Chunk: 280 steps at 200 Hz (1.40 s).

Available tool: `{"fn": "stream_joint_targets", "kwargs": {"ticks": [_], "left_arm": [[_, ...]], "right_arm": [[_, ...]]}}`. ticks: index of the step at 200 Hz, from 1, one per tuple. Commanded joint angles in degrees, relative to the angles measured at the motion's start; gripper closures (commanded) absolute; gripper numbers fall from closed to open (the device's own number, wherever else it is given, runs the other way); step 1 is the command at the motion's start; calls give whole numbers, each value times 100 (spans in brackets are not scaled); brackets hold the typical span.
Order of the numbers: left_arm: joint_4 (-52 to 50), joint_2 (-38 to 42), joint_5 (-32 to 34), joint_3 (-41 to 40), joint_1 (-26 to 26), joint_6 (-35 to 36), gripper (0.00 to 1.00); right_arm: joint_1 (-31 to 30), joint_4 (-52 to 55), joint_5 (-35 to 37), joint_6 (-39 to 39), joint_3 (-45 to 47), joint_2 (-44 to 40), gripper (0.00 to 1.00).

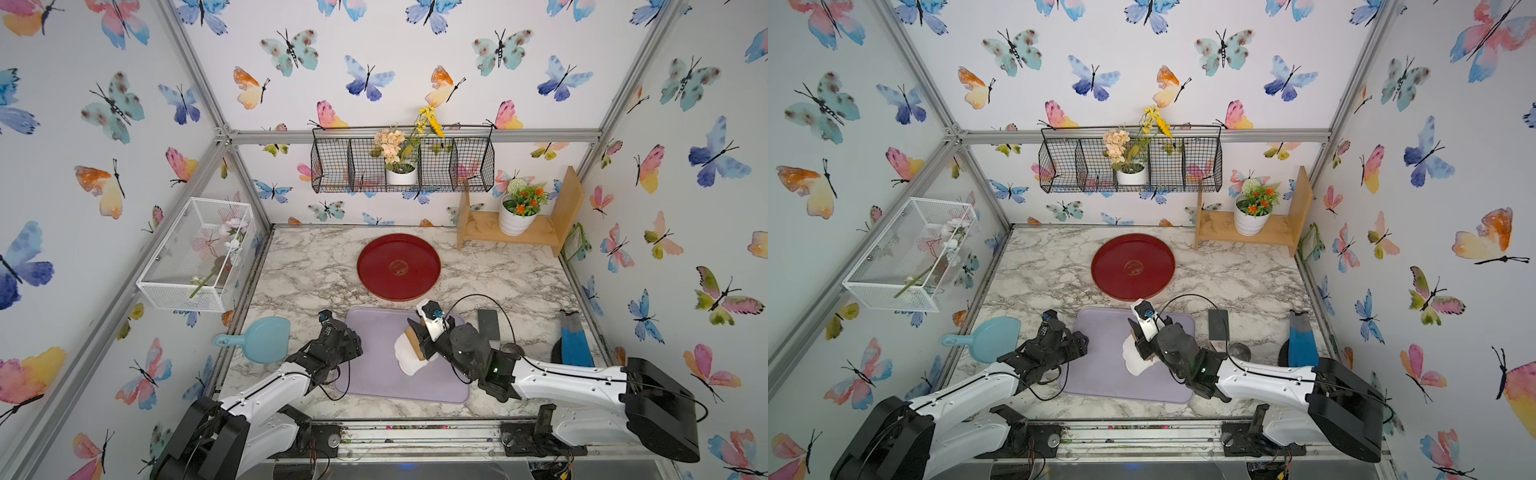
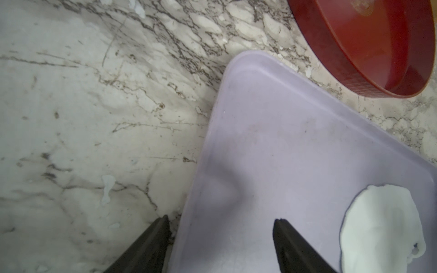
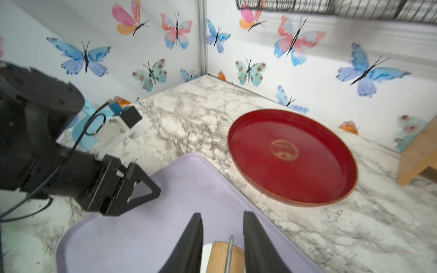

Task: Roll out the dumpling wrappers from the dough
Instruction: Flatten out the dough on the work surface.

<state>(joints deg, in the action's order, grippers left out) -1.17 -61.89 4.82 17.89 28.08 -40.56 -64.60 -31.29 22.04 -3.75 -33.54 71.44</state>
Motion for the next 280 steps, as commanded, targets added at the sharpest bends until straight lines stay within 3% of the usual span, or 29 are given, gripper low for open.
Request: {"fn": "stream_joint_targets", "kwargs": {"ticks": [1, 56, 95, 147, 208, 233, 280], "left_arm": [[-270, 164, -55, 24, -39, -40, 24], [-288, 619, -135, -7, -44, 11, 16], [-387, 1159, -181, -11, -41, 57, 0], [-564, 1495, -142, 31, -42, 110, 1], [-538, 1427, -132, 32, -45, 110, 1], [-558, 1425, -122, 49, -41, 110, 1], [-586, 1459, -93, 78, -40, 111, 1]], "right_arm": [[23, 124, 671, 354, -206, -288, 98], [35, 193, 278, 293, 4, -132, 98], [44, -254, -78, -16, 136, 347, 98], [44, -834, -187, -244, 98, 1039, 98], [50, -1080, -552, -733, 146, 1277, 98], [44, -899, -392, -836, 242, 1381, 98], [178, -373, 746, -885, 793, 1163, 98]]}}
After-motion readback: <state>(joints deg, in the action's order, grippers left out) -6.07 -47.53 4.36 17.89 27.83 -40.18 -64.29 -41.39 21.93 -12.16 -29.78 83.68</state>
